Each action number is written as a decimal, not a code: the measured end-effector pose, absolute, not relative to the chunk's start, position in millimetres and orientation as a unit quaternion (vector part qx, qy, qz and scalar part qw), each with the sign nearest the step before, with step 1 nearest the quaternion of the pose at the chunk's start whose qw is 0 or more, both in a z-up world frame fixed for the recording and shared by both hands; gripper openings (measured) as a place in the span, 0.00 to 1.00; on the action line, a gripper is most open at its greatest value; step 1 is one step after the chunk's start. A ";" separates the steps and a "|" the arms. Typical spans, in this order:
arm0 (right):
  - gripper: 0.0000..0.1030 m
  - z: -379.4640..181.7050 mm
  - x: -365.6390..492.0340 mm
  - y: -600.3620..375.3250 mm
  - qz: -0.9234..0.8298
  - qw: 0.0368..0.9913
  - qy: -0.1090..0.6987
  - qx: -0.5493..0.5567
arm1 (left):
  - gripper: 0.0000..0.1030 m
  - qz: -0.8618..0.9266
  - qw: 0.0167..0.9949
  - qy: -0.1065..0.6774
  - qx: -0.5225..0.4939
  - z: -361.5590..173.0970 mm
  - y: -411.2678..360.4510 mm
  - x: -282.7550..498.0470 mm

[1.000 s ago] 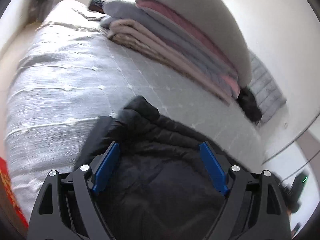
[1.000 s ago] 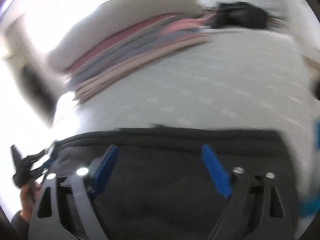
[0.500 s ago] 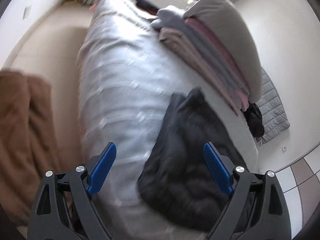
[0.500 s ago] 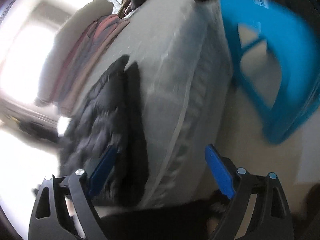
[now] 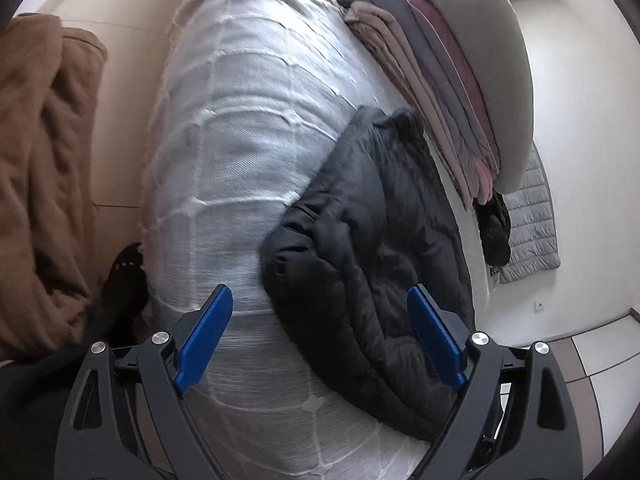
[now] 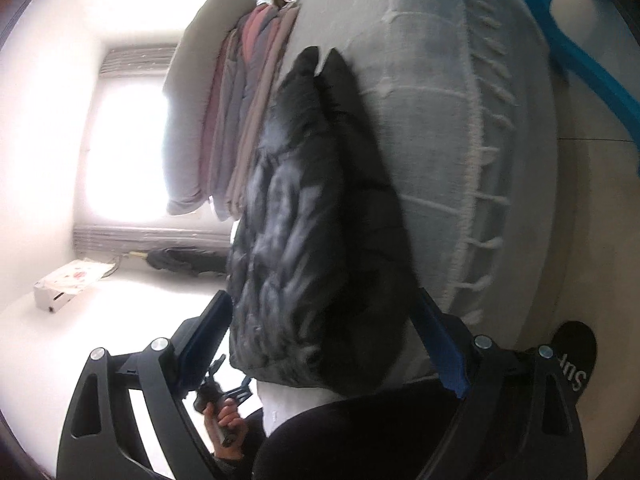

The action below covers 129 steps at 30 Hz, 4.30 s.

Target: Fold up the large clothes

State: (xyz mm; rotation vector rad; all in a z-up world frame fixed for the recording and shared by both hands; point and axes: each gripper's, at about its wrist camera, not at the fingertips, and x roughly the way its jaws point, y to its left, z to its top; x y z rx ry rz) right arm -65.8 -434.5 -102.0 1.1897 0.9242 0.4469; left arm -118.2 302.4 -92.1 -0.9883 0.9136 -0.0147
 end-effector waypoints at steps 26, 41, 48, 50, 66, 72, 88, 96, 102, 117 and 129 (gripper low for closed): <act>0.47 -77.3 -95.3 -424.5 0.159 0.746 0.454 0.461 | 0.30 -0.028 0.804 0.455 -0.383 -64.8 303.9 -121.3; 0.69 36.9 25.5 -155.3 0.179 0.897 0.404 0.022 | 0.54 -0.039 0.800 0.411 -0.436 -85.7 303.1 -109.3; 0.72 -33.2 67.7 -104.2 0.136 0.858 0.493 -0.041 | 0.54 -0.055 0.804 0.405 -0.432 -85.7 297.3 -107.1; 0.72 -20.4 56.9 -111.7 0.138 0.861 0.488 -0.022 | 0.54 -0.055 0.801 0.404 -0.438 -87.1 298.2 -107.7; 0.74 2.6 -95.5 -131.5 0.144 0.908 0.392 -0.032 | 0.32 -0.043 0.808 0.383 -0.445 -88.4 295.0 -108.0; 0.79 -39.6 -84.3 -105.6 0.131 0.886 0.438 -0.075 | 0.22 -0.050 0.823 0.369 -0.428 -81.5 291.2 -109.8; 0.86 -52.3 -86.6 -108.6 0.136 0.883 0.445 -0.055 | 0.19 -0.063 0.895 0.321 -0.304 1.5 235.2 -108.7; 0.88 -13.1 -86.1 -193.3 0.275 0.846 0.388 0.240 | 0.19 -0.131 0.935 0.288 -0.160 85.7 119.7 -106.5; 0.89 -18.4 -82.2 -322.8 0.336 0.716 0.315 0.524 | 0.19 -0.243 0.920 0.298 -0.075 100.3 -15.3 -105.5; 0.92 -97.8 -67.3 -448.5 0.305 0.617 0.355 0.632 | 0.76 -0.342 0.830 0.378 0.224 -20.4 -249.4 -151.3; 0.92 -20.7 -55.7 -474.3 0.232 0.780 0.327 0.480 | 0.77 -0.391 0.821 0.394 0.130 37.8 -162.3 -181.7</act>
